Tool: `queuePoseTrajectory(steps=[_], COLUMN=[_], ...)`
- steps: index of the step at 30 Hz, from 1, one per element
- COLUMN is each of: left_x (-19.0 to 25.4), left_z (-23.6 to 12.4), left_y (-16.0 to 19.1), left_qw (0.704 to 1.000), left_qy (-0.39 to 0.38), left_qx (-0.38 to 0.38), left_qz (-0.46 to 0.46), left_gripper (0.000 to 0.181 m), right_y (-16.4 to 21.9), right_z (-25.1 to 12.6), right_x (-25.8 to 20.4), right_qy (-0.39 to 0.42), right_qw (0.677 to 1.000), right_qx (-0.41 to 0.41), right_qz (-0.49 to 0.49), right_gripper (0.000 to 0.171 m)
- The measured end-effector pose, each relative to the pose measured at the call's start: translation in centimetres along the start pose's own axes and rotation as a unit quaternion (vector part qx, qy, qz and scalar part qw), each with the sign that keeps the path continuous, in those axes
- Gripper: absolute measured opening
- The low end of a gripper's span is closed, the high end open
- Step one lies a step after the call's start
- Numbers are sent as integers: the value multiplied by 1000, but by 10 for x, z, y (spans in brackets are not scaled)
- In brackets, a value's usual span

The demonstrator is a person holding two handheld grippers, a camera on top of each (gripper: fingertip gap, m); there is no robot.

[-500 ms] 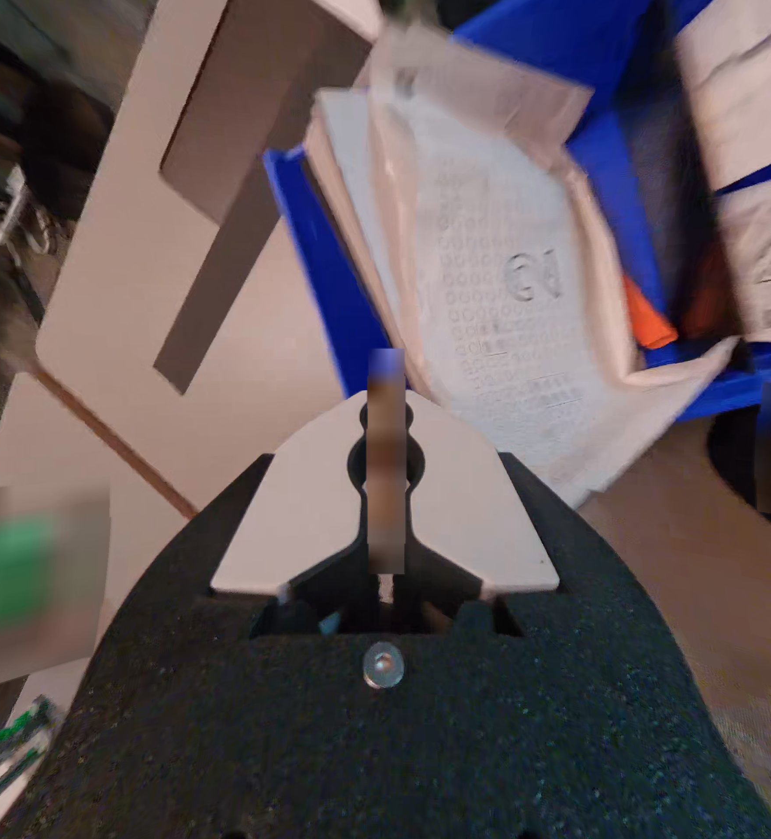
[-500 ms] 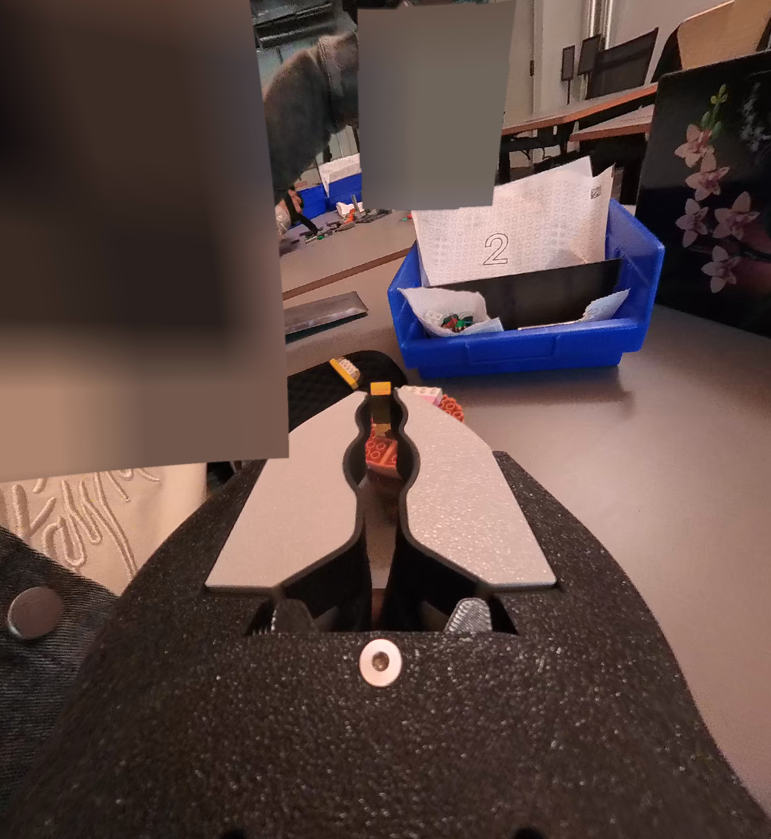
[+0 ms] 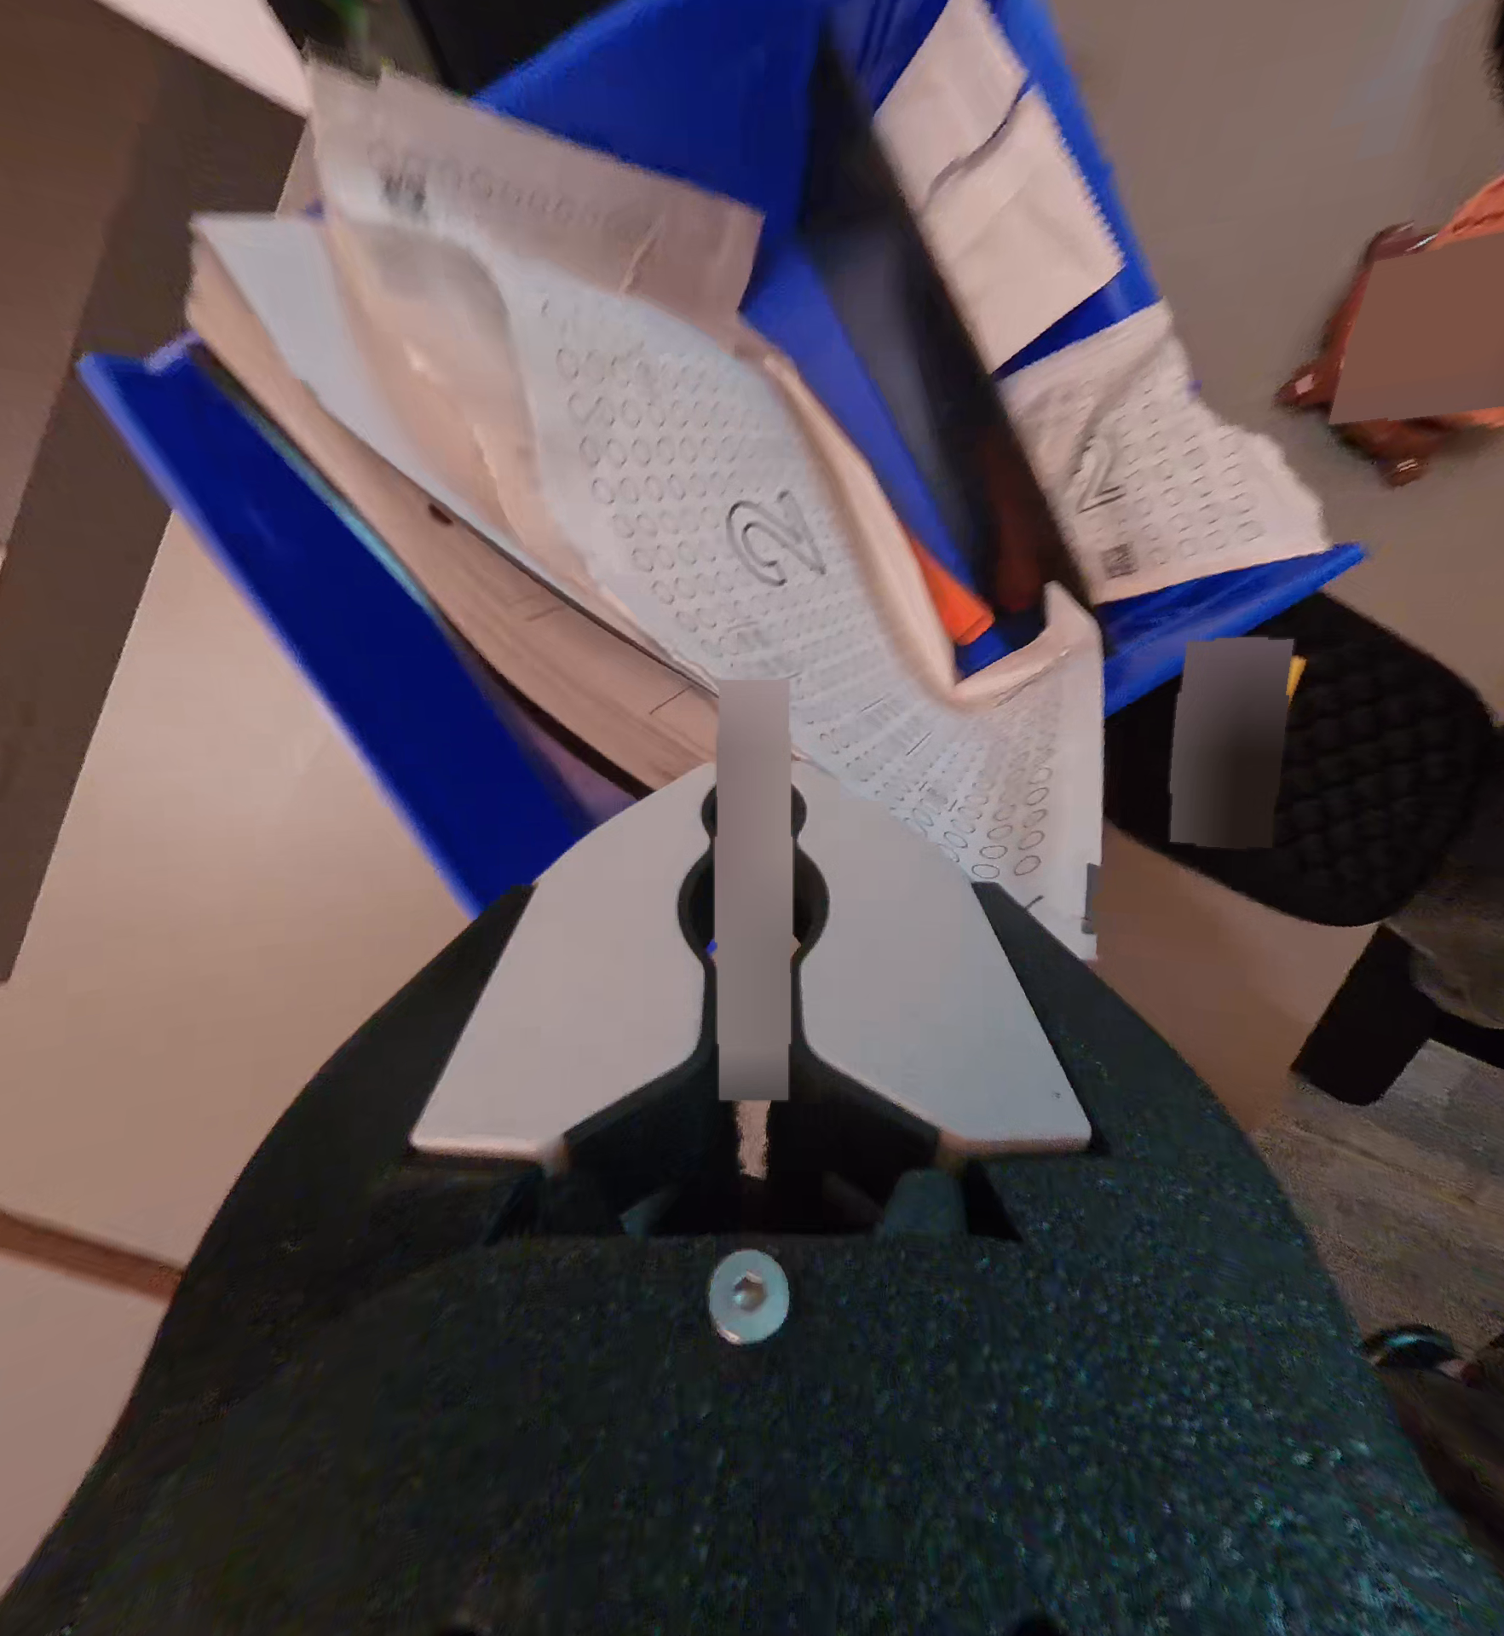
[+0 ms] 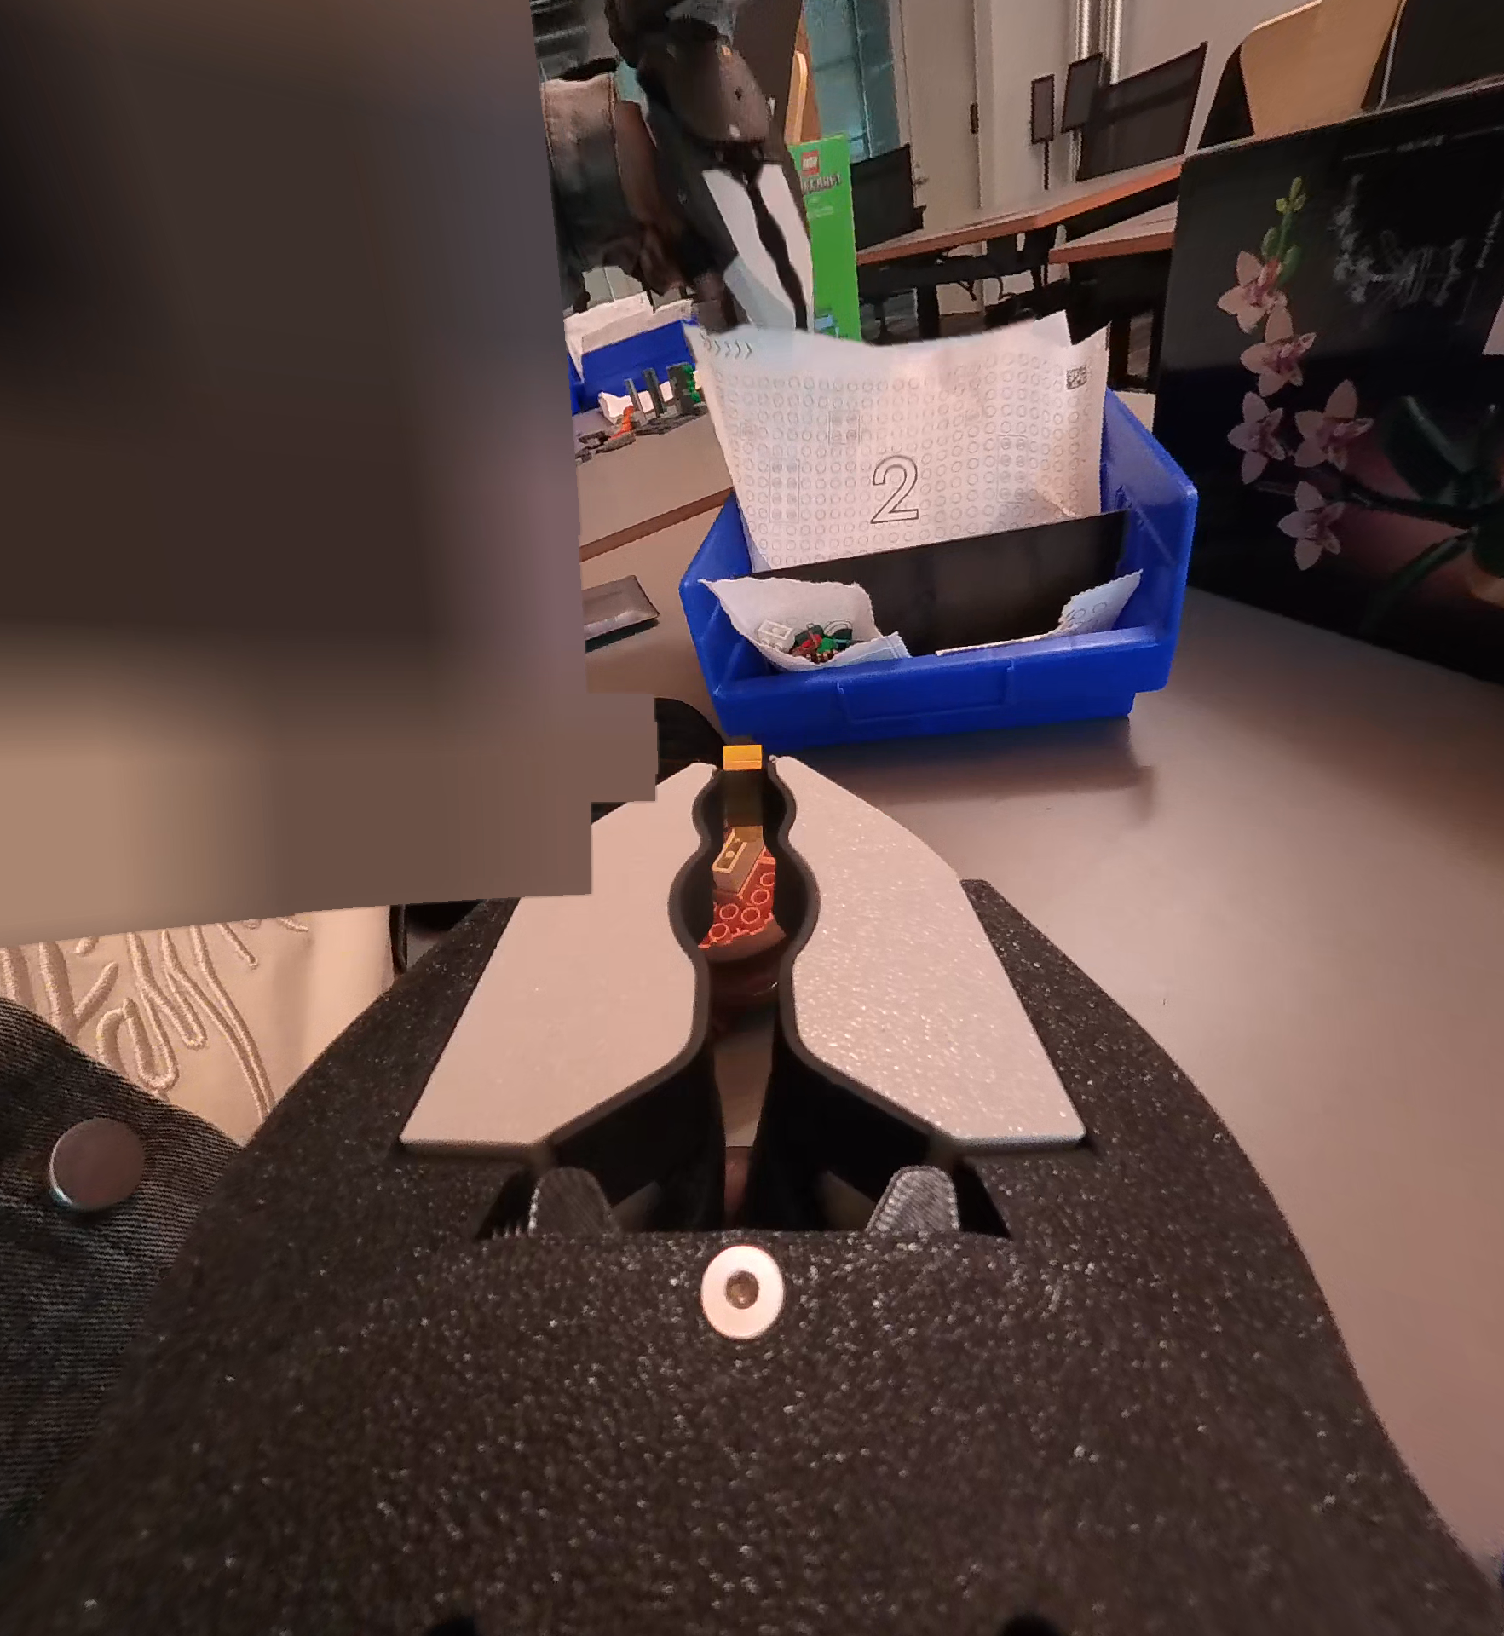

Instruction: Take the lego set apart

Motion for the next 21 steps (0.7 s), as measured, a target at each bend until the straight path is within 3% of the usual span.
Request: queuePoseTrajectory(steps=[4, 10, 21], left_x=[18, 42, 47], left_z=[0, 7, 19], left_y=[-13, -36, -57], left_qw=[998, 992, 982], left_qy=[13, -56, -73], left_qx=[49, 62, 149], left_qz=[39, 94, 88], left_gripper=[7, 8, 8], right_y=[0, 0, -1], right_z=[-1, -2, -5], right_x=[0, 0, 0], right_qy=[2, 3, 6], right_qw=[1000, 1000, 1000], right_qx=[2, -1, 4], right_qz=[1, 1, 0], right_gripper=[7, 7, 7])
Point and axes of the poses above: each gripper's, where its closed fingertips meet, z out along the fingers, y out of its underside, x = y × z across the jaws, the point moved 10 cm from there along -z, back along the fingers, and after that the axes turned 3 degrees about y, right-handed, at the moved point
